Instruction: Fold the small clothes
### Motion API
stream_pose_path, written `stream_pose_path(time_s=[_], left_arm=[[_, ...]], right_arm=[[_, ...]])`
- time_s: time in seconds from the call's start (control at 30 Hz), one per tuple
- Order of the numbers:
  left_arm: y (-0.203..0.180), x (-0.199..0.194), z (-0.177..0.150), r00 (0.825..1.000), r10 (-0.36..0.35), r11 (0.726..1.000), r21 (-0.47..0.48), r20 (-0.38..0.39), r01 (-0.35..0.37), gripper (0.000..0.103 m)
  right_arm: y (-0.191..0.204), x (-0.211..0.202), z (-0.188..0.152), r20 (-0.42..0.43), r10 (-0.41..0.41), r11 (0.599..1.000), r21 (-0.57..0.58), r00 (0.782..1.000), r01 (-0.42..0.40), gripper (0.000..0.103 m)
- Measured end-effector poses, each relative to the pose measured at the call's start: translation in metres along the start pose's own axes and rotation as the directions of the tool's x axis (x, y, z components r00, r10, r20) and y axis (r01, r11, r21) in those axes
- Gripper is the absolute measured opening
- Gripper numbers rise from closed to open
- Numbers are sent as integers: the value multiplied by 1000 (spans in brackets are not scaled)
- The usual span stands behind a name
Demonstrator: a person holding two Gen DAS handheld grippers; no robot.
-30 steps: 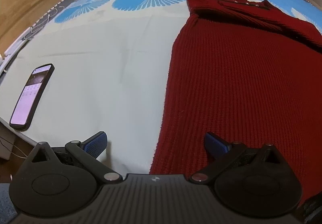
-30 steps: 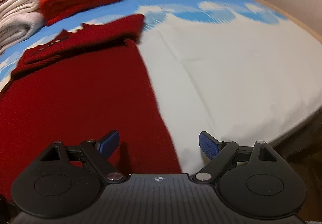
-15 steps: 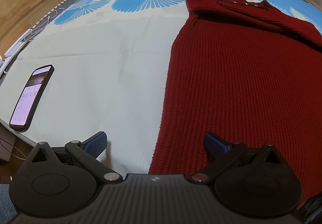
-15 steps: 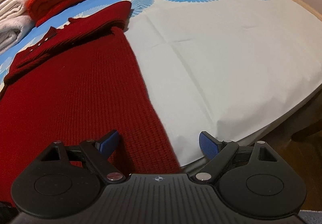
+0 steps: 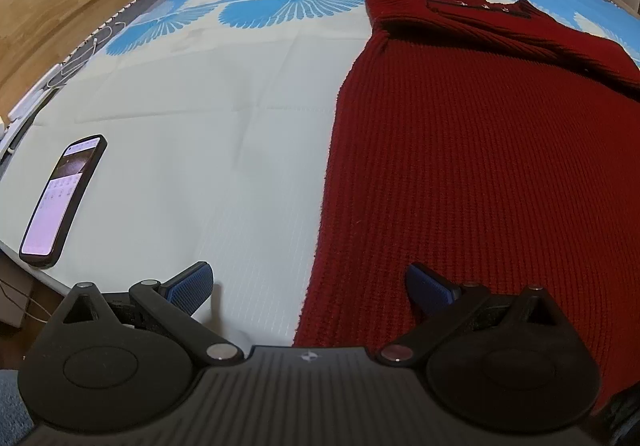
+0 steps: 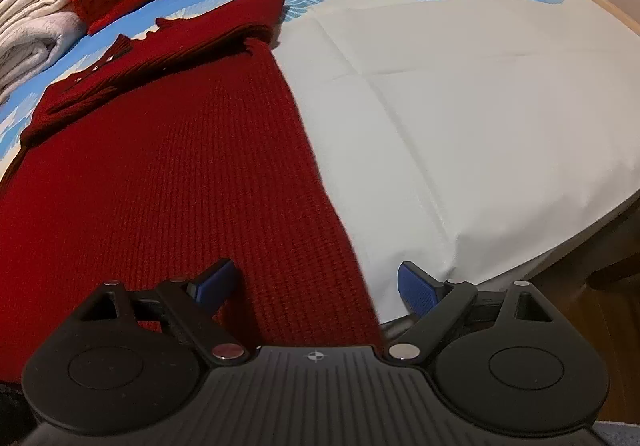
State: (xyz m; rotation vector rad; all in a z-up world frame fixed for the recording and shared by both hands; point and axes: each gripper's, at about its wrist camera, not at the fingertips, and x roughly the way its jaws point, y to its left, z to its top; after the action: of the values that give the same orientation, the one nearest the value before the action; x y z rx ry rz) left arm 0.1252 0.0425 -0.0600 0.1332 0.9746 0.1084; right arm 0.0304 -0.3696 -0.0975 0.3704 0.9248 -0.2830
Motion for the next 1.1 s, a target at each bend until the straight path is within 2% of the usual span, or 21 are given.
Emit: stream_pose_path(time_s=[0.8,0.87,0.9,0.97,1.0,1.07,1.1], left_arm=[[-2,-1,-2,1000,-4,1000,6,6,4,103],[-1,-2,0,996,-83,996,8,-34,83,103],[-1,-2,1,986,-151,988,8,-66,152,103],[1,1,3,950,-286,958,-17,-123,287,101],[2,0,3,947,-299,954,-23,-121,298,100],[4,-1,4,954,-278,961,-24,-113,277,85],[8,0,5,956,-272,962,-47,-112,268,80]], right_arm=[[1,3,0,-13,12,1000,-14,1000,-12,94],[1,3,0,-26,26,999,-19,999,-27,94],[2,3,0,-40,44,999,-23,998,-45,94],[4,2,-1,-54,71,997,-31,996,-72,92],[5,1,-1,-57,74,996,-36,996,-76,89],[2,-1,-1,-46,75,997,-13,996,-75,81],[-2,-3,0,-38,74,997,15,997,-74,71]])
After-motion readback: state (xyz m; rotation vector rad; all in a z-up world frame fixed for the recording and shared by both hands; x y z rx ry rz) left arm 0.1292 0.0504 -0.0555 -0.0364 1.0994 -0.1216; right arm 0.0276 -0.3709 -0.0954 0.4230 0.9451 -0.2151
